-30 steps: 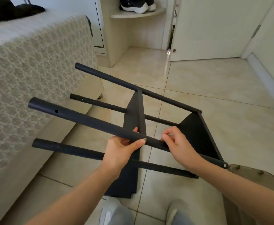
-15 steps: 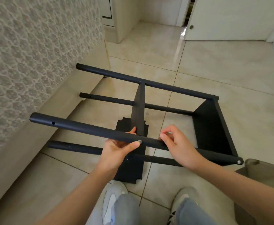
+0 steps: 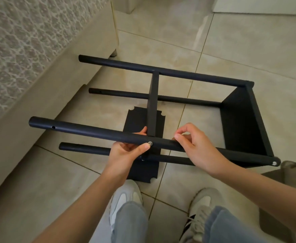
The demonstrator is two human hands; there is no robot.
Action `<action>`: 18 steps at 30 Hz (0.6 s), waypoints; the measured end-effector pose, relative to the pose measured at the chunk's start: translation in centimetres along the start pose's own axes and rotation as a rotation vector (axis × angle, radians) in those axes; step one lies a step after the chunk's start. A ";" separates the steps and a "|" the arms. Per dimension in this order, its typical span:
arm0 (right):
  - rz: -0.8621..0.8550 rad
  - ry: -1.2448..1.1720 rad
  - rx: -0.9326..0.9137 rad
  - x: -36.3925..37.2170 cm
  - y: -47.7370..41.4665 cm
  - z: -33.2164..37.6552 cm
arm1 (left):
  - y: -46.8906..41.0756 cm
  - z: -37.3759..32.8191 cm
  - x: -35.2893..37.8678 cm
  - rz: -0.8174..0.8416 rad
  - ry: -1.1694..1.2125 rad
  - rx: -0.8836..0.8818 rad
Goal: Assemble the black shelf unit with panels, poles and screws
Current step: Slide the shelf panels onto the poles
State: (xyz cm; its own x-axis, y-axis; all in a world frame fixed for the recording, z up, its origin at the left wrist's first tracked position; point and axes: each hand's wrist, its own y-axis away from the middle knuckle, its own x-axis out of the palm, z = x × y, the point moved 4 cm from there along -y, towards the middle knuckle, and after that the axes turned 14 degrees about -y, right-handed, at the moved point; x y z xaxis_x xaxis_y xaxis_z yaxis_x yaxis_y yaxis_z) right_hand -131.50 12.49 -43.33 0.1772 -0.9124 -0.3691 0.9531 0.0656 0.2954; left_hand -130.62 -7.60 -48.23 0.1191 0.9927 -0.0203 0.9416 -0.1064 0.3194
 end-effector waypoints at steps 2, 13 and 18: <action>0.003 0.012 0.004 0.0 -0.3 0.0 | -0.3 0.0 0.0 0.000 0.016 0.005; 0.202 0.223 -0.412 2.1 -4.8 4.4 | -1.5 0.4 -0.1 0.010 0.068 0.050; 0.280 0.317 -0.434 3.4 -6.0 4.4 | -1.7 1.1 -0.3 -0.093 0.086 -0.006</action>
State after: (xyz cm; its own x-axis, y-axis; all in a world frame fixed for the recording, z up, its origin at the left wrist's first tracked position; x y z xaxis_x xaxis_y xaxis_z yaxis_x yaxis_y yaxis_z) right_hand -137.68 7.20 -42.54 0.4363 -0.6761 -0.5937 0.8609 0.5055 0.0570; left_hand -131.94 -7.81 -49.83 0.0032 0.9995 0.0314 0.9454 -0.0132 0.3257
